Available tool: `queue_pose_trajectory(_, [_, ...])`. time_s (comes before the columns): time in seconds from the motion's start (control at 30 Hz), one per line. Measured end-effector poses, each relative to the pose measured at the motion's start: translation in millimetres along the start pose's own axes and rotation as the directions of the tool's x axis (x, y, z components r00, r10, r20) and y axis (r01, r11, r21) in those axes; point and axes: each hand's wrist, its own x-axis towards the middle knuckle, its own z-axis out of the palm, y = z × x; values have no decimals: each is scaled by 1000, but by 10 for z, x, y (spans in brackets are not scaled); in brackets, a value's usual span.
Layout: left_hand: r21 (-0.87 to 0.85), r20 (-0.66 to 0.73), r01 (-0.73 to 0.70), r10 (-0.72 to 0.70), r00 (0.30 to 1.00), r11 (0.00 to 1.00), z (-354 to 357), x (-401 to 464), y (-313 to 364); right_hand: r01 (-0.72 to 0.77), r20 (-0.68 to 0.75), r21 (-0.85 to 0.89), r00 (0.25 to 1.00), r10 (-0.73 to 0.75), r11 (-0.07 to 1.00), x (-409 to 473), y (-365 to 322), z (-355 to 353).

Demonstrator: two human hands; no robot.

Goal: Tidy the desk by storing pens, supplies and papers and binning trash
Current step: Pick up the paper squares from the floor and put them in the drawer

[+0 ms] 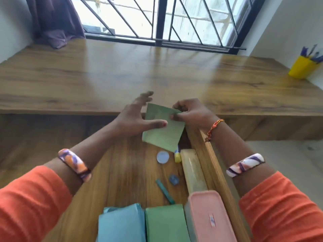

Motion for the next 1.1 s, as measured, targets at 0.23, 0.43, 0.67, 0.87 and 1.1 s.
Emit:
queue_pose_trajectory(0.23, [305, 203, 51, -118, 972, 951, 328, -853, 117, 106, 276, -368, 961, 0, 924, -882, 31, 298])
queue_pose_trajectory(0.43, [446, 248, 201, -336, 909, 872, 640, -1322, 48, 237, 394, -606, 919, 27, 760, -1286, 200, 733])
queue_pose_trajectory(0.67, [425, 167, 261, -358, 919, 867, 880, -1597, 115, 398, 403, -807, 911, -86, 436, -1532, 289, 913])
queue_pose_trajectory(0.87, [487, 213, 213, -352, 911, 847, 740, -1801, 154, 416, 399, -875, 909, -120, 248, -1626, 318, 1019])
queue_pose_trajectory(1.1, [503, 243, 284, -449, 860, 816, 665, -2048, 145, 452, 431, -832, 892, -138, 322, -1680, 228, 1116])
